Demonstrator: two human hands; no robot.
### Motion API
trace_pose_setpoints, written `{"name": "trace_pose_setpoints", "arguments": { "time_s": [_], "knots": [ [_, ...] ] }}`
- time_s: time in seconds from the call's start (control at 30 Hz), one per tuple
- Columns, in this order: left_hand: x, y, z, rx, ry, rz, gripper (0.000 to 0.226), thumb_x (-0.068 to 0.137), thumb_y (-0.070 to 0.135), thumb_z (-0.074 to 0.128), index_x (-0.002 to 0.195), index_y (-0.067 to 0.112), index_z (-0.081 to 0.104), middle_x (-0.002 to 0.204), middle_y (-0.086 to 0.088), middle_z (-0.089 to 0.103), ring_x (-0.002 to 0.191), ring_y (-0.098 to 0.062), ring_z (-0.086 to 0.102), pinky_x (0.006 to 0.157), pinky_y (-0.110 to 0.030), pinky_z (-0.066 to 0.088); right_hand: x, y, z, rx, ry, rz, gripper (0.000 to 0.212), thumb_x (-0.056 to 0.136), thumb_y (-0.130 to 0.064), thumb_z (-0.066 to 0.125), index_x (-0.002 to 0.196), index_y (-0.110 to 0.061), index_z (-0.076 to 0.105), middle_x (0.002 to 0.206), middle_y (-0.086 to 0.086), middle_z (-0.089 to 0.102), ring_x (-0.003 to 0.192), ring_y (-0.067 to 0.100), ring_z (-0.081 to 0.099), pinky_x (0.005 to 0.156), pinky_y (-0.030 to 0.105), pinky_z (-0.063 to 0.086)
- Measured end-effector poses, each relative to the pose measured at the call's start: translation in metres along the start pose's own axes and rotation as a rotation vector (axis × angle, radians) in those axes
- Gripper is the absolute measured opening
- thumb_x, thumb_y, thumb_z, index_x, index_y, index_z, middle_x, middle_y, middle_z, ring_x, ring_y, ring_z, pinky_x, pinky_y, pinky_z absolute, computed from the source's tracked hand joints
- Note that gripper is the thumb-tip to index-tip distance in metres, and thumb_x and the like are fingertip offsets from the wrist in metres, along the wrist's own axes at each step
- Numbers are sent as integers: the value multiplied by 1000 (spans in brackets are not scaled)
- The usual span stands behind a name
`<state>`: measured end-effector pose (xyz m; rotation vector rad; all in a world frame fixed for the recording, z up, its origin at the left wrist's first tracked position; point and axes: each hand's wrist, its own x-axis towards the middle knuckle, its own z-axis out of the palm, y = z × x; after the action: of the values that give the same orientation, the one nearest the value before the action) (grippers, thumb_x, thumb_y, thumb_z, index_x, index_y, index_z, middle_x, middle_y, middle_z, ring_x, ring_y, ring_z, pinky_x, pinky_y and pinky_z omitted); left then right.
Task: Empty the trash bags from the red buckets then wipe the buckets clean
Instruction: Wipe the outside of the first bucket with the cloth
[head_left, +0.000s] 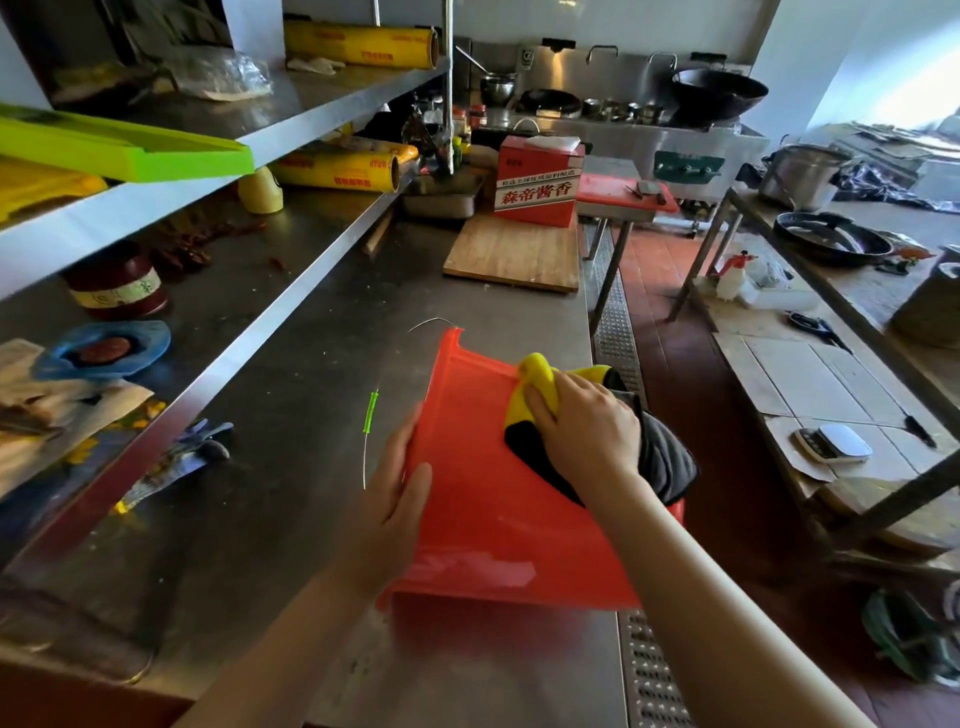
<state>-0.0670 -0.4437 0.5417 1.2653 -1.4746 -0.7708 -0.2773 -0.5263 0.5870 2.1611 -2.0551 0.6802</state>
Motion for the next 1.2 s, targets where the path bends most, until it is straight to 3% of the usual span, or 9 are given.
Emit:
{"name": "trace_pose_setpoints", "arguments": {
  "time_s": [0.1,0.23,0.4,0.57,0.67,0.77,0.9,1.07,1.2],
  "knots": [
    [-1,0,-1,-31,-3,-11,53,89,50,41,141,46,34,136,40,45,127,9,45,103,-19,38,-4,39,-5,-28,-33,124,41,96,-58,42,93,-23,62,100,0,69,97,29,64,71,36,41],
    [11,13,-7,15,20,63,47,82,38,49,125,21,47,131,23,50,116,12,51,97,-19,44,-10,81,-10,0,-80,303,43,95,-61,43,102,-26,65,109,1,68,101,32,62,72,35,39],
    [40,36,-2,33,20,-68,33,81,35,47,110,21,41,112,18,52,83,11,55,76,-29,42,-21,105,-12,220,-50,410,32,93,-57,52,86,-28,61,96,2,68,89,31,59,69,33,35],
    [55,31,3,-5,-61,-139,45,91,51,37,135,43,38,129,11,54,116,-1,54,98,-30,41,-21,100,-12,177,-62,392,35,93,-58,51,99,-27,66,100,-1,69,94,31,61,70,33,37],
    [52,31,1,-32,-64,-141,32,95,46,34,126,48,43,116,21,58,104,13,54,89,-19,41,-14,82,-13,6,-65,286,40,95,-59,45,103,-27,67,108,-2,69,99,30,63,72,34,42],
    [46,31,0,-26,-39,-159,24,94,49,33,113,54,47,108,20,60,101,6,57,89,-23,44,-3,44,-10,-65,-41,160,44,96,-59,42,97,-22,66,102,1,70,98,30,64,73,35,42],
    [38,26,-1,-98,-20,-176,29,104,38,40,133,38,47,125,16,59,117,0,55,103,-28,42,18,-13,-4,-56,-116,49,47,96,-59,37,95,-21,64,102,4,70,97,31,63,72,37,37],
    [34,37,0,-128,13,-138,34,106,16,40,135,33,44,126,24,53,109,23,49,91,0,37,28,-81,0,4,-131,-97,43,99,-53,36,100,-20,63,103,4,69,95,31,62,72,38,35],
    [29,33,0,-149,18,-177,37,105,20,41,137,39,40,132,24,51,121,15,46,107,-17,37,23,-86,3,29,-98,-143,40,100,-52,35,99,-21,60,103,0,68,94,27,61,75,38,36]
  ]
}}
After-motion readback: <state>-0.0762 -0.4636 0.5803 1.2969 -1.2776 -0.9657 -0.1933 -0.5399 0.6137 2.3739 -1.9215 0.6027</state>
